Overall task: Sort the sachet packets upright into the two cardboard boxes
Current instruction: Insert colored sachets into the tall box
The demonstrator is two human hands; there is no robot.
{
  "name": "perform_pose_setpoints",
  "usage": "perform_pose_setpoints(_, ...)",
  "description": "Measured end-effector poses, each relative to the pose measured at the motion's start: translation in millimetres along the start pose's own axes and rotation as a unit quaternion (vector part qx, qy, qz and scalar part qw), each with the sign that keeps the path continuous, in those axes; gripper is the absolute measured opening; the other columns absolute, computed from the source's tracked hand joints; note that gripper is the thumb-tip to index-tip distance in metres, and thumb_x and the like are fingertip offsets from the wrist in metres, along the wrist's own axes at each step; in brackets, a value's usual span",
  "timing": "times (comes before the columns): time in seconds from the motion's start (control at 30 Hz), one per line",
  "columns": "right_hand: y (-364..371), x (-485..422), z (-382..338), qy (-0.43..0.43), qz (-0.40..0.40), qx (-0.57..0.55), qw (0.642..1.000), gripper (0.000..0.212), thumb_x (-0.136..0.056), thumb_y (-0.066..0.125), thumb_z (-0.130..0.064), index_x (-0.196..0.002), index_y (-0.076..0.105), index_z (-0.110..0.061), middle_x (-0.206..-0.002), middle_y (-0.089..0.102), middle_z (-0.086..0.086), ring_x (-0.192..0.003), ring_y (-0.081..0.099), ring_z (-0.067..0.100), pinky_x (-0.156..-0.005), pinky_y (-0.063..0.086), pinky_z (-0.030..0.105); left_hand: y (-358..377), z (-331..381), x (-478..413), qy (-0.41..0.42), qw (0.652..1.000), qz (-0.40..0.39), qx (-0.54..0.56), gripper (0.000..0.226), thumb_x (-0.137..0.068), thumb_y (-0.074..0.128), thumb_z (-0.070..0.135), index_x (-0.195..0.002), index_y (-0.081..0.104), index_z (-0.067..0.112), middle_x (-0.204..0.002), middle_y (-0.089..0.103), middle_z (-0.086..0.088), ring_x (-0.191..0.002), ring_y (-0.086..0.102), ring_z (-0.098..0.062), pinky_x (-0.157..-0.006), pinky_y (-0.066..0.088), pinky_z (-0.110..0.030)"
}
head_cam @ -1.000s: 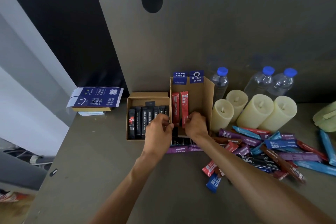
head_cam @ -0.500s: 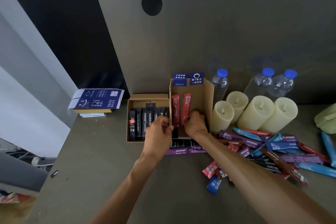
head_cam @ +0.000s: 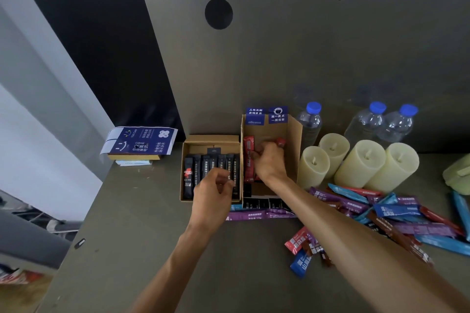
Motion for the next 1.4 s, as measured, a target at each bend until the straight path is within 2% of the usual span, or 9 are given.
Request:
perform_pose_setpoints(0.23, 0.0, 1.1, -5.1, 0.015, -0.01, -0.025, 1.0, 0.015, -0.095, 0.058, -0.006, -0.087, 0.064, -0.017, -0.084, 0.063, -0.005, -0.083, 0.062, 0.012, -0.08, 0.052, 0.025, -7.3, -2.1, 4.5, -0.009, 1.0, 0.007, 0.01, 0.018, -0.096, 0.06, 0.015, -0.114, 0.062, 0.02, -0.093, 0.065, 0.011, -0.085, 0.062, 0.0, -0.065, 0.045, -0.002)
perform_pose_setpoints(0.4, -19.1, 25.6, -17.6, 0.008, -0.008, -0.105, 0.994, 0.01, -0.097, 0.056, -0.006, -0.095, 0.064, -0.011, -0.088, 0.066, 0.0, -0.068, 0.065, 0.009, -0.052, 0.051, 0.013, -4.5, -1.4, 4.9, -0.018, 1.0, -0.006, 0.019, 0.016, -0.097, 0.06, 0.017, -0.111, 0.062, 0.024, -0.093, 0.067, 0.012, -0.087, 0.065, -0.002, -0.07, 0.049, -0.011)
perform_pose_setpoints(0.57, -56.0, 73.0, -29.4, -0.082, -0.005, -0.224, 0.971, 0.007, -0.098, 0.059, -0.01, -0.094, 0.061, -0.005, -0.084, 0.073, 0.009, -0.075, 0.075, 0.015, -0.066, 0.062, 0.029, -3.7, 2.4, 12.7, -0.04, 0.996, -0.003, 0.077, 0.011, -0.098, 0.056, 0.023, -0.097, 0.067, 0.023, -0.081, 0.071, 0.007, -0.072, 0.069, -0.005, -0.06, 0.047, -0.011)
perform_pose_setpoints(0.63, -74.3, 87.1, -32.4, -0.125, -0.023, -0.27, 0.954, 0.01, -0.097, 0.061, -0.012, -0.1, 0.064, -0.002, -0.092, 0.075, 0.009, -0.088, 0.075, 0.019, -0.077, 0.062, 0.033, -0.7, 8.9, 19.3, -0.068, 0.987, -0.031, 0.14, 0.024, -0.101, 0.052, 0.028, -0.094, 0.07, 0.013, -0.078, 0.072, -0.002, -0.067, 0.069, -0.013, -0.062, 0.053, -0.022)
perform_pose_setpoints(0.77, -106.8, 109.5, -34.9, -0.137, -0.116, -0.344, 0.921, 0.019, -0.089, 0.065, -0.009, -0.105, 0.068, 0.0, -0.103, 0.075, 0.014, -0.102, 0.072, 0.029, -0.089, 0.059, 0.036, 1.6, 24.9, 27.7, -0.183, 0.919, -0.087, 0.339, 0.047, -0.1, 0.049, 0.042, -0.095, 0.072, 0.001, -0.079, 0.072, -0.013, -0.064, 0.064, -0.018, -0.063, 0.049, -0.03)
perform_pose_setpoints(1.07, -126.0, 130.9, -12.6, -0.111, -0.183, -0.272, 0.938, 0.016, -0.083, 0.073, -0.009, -0.096, 0.077, -0.018, -0.103, 0.077, 0.008, -0.099, 0.072, 0.028, -0.089, 0.056, 0.045, 8.6, 50.8, 36.7, -0.223, 0.791, -0.217, 0.528, 0.025, -0.093, 0.062, 0.02, -0.108, 0.069, 0.0, -0.089, 0.071, -0.011, -0.064, 0.06, -0.011, -0.051, 0.046, -0.017)
perform_pose_setpoints(1.27, -123.2, 138.0, -5.9, -0.026, -0.196, -0.407, 0.892, 0.022, -0.087, 0.062, -0.008, -0.104, 0.075, -0.01, -0.118, 0.071, 0.015, -0.114, 0.067, 0.033, -0.087, 0.06, 0.039, 6.3, 54.1, 36.9, -0.187, 0.827, -0.156, 0.507, 0.036, -0.085, 0.069, 0.017, -0.115, 0.059, 0.0, -0.083, 0.068, -0.011, -0.065, 0.062, -0.01, -0.054, 0.05, -0.018)
perform_pose_setpoints(1.33, -123.0, 140.8, -2.0, 0.043, -0.207, -0.478, 0.853, 0.032, -0.093, 0.052, -0.018, -0.117, 0.068, -0.004, -0.117, 0.069, 0.022, -0.109, 0.068, 0.037, -0.079, 0.062, 0.036, 0.8, 52.6, 35.6, -0.166, 0.848, -0.094, 0.494, 0.026, -0.087, 0.068, 0.017, -0.107, 0.061, 0.001, -0.081, 0.07, -0.009, -0.067, 0.063, -0.009, -0.063, 0.053, -0.021)
perform_pose_setpoints(1.4, -122.1, 146.4, -2.2, 0.055, -0.239, -0.435, 0.866, 0.036, -0.096, 0.051, -0.027, -0.12, 0.064, -0.004, -0.111, 0.071, 0.022, -0.097, 0.071, 0.035, -0.07, 0.061, 0.033, -3.5, 53.8, 37.9, -0.139, 0.863, -0.052, 0.483, 0.014, -0.091, 0.066, 0.016, -0.101, 0.065, 0.006, -0.081, 0.07, -0.007, -0.071, 0.064, -0.01, -0.072, 0.053, -0.024)
Point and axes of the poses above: each hand's wrist, its own x-axis away from the middle knuckle, its own y-axis out of the palm, z = x × y, the point moved 4 cm from there along -x, towards the middle knuckle
